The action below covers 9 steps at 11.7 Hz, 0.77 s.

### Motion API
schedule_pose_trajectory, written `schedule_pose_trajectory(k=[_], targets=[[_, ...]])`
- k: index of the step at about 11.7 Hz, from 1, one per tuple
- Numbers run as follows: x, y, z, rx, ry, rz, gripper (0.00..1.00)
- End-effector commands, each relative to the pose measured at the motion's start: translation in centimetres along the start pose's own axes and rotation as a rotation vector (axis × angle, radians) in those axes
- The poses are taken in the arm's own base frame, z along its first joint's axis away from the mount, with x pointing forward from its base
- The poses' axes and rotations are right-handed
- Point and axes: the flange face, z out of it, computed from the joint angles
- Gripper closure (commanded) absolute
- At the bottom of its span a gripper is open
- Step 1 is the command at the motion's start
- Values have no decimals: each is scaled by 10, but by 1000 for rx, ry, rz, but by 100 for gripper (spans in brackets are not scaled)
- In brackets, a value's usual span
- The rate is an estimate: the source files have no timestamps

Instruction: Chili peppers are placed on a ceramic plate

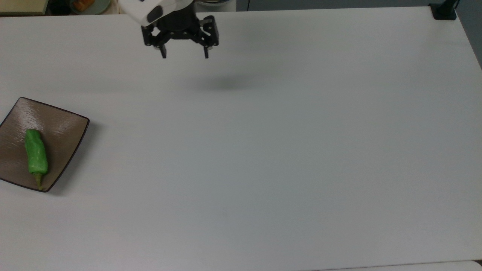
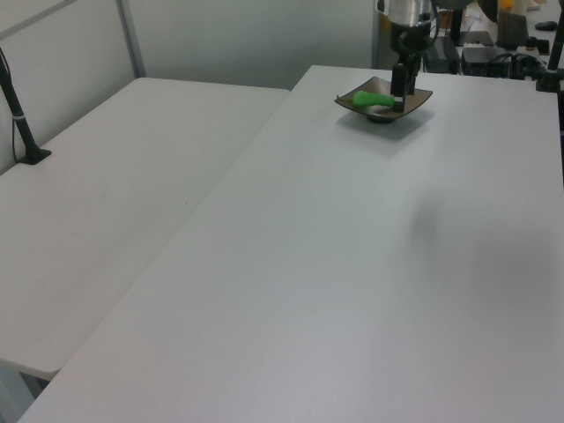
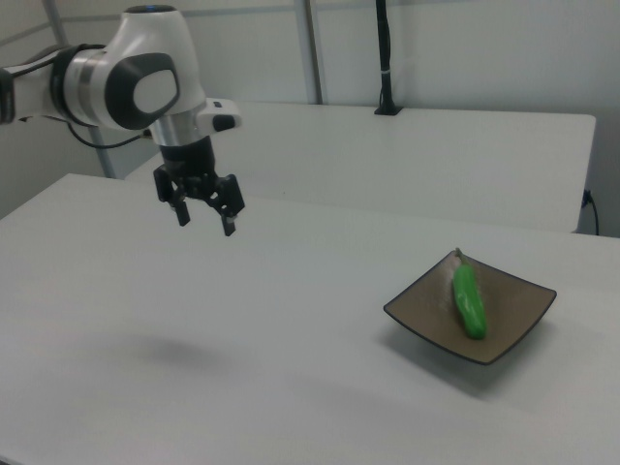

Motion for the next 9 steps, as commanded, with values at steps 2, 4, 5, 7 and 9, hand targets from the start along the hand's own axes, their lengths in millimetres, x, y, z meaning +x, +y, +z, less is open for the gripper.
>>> schedule_pose_trajectory(k=[2, 4, 5, 7, 9], targets=[[-42, -46, 0, -6, -12, -12, 0], [-48, -49, -2, 6, 15, -11, 0], [-50, -49, -8, 13, 33, -16, 0], [-49, -43, -9, 24, 36, -5, 0], [-48, -35, -9, 61, 35, 10, 0]])
